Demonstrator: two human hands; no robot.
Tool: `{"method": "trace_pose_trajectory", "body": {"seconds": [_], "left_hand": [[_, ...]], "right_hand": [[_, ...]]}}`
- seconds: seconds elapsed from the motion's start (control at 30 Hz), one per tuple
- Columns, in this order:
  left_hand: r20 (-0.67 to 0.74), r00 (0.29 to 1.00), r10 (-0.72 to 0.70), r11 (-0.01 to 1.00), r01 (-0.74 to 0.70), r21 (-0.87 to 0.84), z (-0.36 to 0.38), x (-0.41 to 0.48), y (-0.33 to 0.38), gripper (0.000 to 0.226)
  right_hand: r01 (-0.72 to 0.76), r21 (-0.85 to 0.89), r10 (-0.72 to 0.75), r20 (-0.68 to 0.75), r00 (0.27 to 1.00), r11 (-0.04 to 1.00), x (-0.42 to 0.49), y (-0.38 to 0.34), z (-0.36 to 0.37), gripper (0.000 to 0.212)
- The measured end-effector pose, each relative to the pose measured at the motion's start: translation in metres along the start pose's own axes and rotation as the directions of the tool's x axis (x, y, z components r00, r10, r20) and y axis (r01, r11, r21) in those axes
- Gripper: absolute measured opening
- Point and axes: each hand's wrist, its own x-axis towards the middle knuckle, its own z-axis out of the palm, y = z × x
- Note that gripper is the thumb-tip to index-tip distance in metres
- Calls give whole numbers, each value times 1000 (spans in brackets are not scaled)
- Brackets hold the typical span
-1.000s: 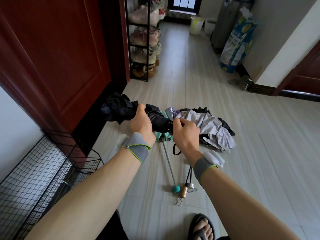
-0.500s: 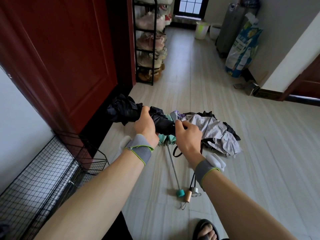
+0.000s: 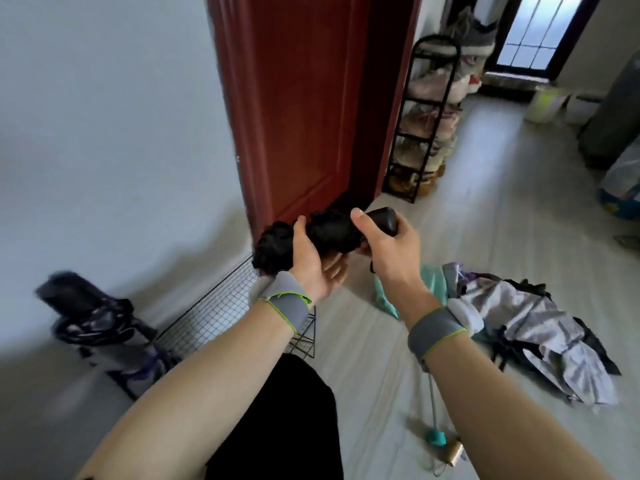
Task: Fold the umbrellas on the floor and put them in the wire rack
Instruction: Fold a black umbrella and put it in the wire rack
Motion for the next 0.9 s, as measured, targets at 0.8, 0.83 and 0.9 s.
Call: {"method": "trace_pose_trajectory", "body": {"seconds": [0.8, 0.83, 0.9], "left_hand": [[818, 196, 541, -841, 144, 522, -265, -178, 123, 23], [800, 199, 566, -824, 156, 544, -268, -179, 124, 24], [766, 218, 605, -796, 185, 577, -274, -178, 126, 27]], "right_hand": [[505, -507, -37, 679, 733, 698, -116, -27, 204, 57], [504, -506, -28, 686, 727, 700, -119, -25, 208, 55], [484, -482, -21, 692, 722, 730, -122, -21, 215, 51]]}}
